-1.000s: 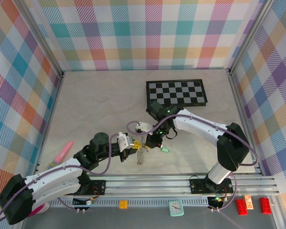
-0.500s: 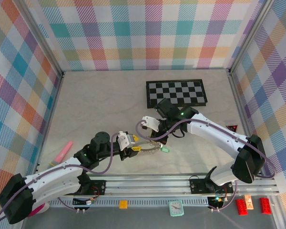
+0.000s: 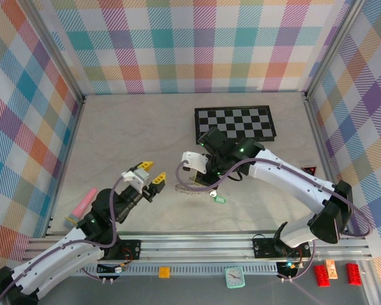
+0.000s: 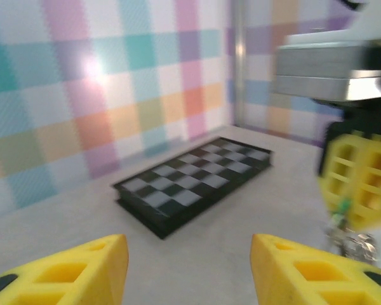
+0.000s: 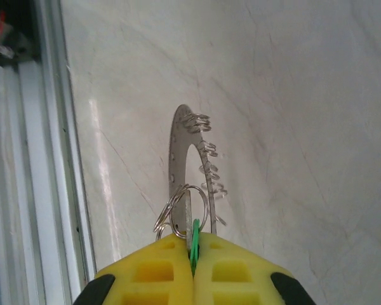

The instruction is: Put the keys on the keyring

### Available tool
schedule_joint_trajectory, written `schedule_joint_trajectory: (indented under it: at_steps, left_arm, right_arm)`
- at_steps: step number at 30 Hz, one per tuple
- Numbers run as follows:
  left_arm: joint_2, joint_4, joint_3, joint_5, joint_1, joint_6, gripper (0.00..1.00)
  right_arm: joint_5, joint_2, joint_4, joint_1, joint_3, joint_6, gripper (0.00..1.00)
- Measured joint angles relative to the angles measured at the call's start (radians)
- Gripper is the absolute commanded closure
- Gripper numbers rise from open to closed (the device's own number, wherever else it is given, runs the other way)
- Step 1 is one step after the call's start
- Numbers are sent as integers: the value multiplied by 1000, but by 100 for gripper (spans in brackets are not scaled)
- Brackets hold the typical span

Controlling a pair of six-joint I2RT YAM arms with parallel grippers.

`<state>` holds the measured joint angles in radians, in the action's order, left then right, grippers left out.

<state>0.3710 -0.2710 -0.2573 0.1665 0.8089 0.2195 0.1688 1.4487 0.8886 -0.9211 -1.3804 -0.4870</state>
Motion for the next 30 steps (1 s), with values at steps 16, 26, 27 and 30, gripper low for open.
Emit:
schedule_joint_trajectory:
  at_steps: [16,26,27,30]
  left_arm:
    - [-325,315,-94,527,0,-114,26]
    - [-190,425,-101,552,-1,-257,18]
    - [-167,430,-101,550,-1,-274,18]
    - [-95,431,-101,525,-3,-329,17]
  right_arm:
    - [138,334,-365,-78,-84,302,100]
    - [21,431,-306,76,-63,248,100]
    - [0,436,-302,90,-58,227,99]
    - [-76,455,-295,116,-41,160,98]
